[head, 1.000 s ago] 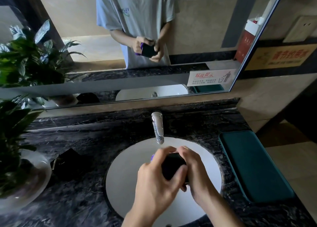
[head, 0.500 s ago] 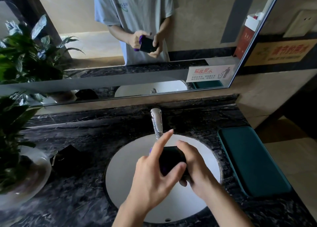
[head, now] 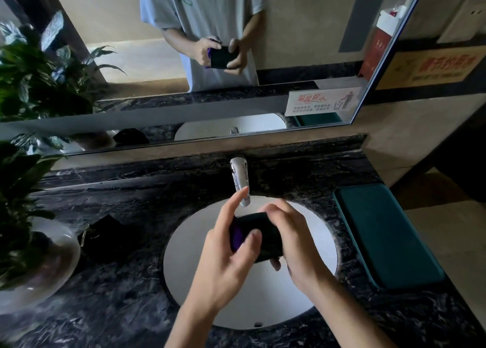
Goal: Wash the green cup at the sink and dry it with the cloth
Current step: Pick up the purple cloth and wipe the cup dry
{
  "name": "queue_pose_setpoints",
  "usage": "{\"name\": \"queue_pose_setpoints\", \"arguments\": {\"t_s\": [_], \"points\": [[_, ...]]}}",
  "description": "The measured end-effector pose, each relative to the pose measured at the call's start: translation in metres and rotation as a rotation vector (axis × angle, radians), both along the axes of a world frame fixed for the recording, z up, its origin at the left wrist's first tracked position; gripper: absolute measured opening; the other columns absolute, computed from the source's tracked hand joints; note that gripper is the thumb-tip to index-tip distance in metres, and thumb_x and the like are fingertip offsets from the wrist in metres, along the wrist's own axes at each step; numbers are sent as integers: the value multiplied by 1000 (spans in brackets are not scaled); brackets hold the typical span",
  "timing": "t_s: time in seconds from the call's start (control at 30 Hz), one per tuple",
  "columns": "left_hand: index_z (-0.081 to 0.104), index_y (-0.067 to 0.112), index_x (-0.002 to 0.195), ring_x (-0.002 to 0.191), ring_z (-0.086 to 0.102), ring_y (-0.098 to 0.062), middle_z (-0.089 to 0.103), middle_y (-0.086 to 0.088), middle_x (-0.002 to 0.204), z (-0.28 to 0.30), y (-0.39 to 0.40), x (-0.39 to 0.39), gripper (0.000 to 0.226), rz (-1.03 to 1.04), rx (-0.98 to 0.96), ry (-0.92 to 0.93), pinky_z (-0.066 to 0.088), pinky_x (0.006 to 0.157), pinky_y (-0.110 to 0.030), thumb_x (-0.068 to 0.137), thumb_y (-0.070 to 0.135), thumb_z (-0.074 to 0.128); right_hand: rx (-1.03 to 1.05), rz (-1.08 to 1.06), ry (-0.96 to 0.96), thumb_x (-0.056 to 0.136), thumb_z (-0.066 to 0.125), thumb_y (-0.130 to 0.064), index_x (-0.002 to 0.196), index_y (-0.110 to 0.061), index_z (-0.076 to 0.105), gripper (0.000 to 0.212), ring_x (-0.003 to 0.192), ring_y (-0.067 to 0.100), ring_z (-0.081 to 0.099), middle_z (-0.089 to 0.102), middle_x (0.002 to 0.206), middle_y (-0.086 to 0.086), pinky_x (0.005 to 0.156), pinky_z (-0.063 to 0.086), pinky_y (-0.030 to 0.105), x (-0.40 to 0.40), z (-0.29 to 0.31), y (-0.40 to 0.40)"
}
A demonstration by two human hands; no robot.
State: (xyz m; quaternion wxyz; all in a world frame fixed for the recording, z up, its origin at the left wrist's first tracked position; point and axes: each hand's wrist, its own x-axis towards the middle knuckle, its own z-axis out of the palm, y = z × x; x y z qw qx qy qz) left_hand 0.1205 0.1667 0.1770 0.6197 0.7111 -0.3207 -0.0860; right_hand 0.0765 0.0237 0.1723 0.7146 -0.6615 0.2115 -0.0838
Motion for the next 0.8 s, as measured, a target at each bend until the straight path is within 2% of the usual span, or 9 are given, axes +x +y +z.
{"name": "queue_pose_setpoints", "arguments": {"t_s": [0.1, 0.23, 0.33, 0.43, 0.5, 0.57, 0.67, 0.73, 0.8], "points": [[32, 45, 157, 67, 66, -10, 70, 14, 81, -9, -2, -8, 63, 83, 64, -26, 55, 63, -27, 100, 31, 55, 168, -55, 132, 84, 51, -45, 82, -8, 58, 38, 53, 21, 51, 52, 77, 12, 40, 31, 26, 1, -2, 1], [15, 35, 165, 82, 66, 3, 66, 35, 96, -17, -11, -18, 75, 259, -23, 70, 48, 70, -4, 102, 24, 54, 70, -213, 97, 85, 52, -47, 83, -9, 56, 39, 60, 22, 54, 52, 74, 9, 40, 37, 27, 3, -6, 8], [10, 42, 160, 70, 61, 7, 64, 35, 83, -19, -14, -19, 76, 360, -123, 187, 45, 68, -2, 100, 21, 51, 47, -339, 49, 85, 48, -50, 87, -16, 59, 35, 67, 27, 58, 57, 77, 9, 44, 45, 32, 5, -9, 18], [24, 55, 149, 51, 52, 3, 62, 19, 63, -20, -17, -18, 66, 431, -256, 349, 45, 53, -10, 96, 25, 50, 65, -457, -18, 84, 48, -55, 86, -33, 65, 28, 81, 31, 70, 71, 86, 2, 58, 58, 44, 4, -8, 29], [44, 36, 147, 66, 62, -3, 71, 14, 79, -20, -18, -16, 53, 473, -334, 414, 52, 61, -22, 95, 23, 51, 131, -527, -46, 87, 49, -54, 93, -32, 65, 28, 90, 39, 69, 72, 97, 9, 67, 58, 47, 6, -8, 33], [67, 22, 126, 82, 61, -20, 68, -5, 96, -20, -21, -13, 35, 473, -446, 544, 52, 72, -38, 93, 20, 56, 205, -587, -67, 89, 51, -51, 93, -34, 64, 22, 97, 46, 66, 69, 104, 15, 70, 57, 47, 7, -6, 34], [78, 20, 95, 80, 69, -18, 72, -8, 89, -18, -20, -9, 21, 379, -631, 727, 60, 72, -28, 89, 8, 62, 294, -627, -103, 81, 57, -58, 91, -40, 64, 21, 114, 48, 59, 63, 119, 21, 99, 54, 60, 7, -5, 31], [76, 13, 108, 89, 73, -23, 75, -14, 100, -16, -18, -7, 23, 278, -713, 793, 62, 80, -31, 89, 5, 66, 323, -627, -141, 77, 62, -59, 93, -41, 65, 25, 120, 46, 58, 65, 118, 17, 106, 48, 65, 7, -4, 28], [66, 5, 125, 92, 75, -30, 75, -19, 107, -13, -15, -4, 37, 197, -773, 837, 63, 81, -41, 88, 10, 72, 328, -621, -170, 76, 65, -58, 96, -39, 66, 28, 115, 39, 63, 68, 113, 7, 101, 52, 60, 6, -6, 25]]}}
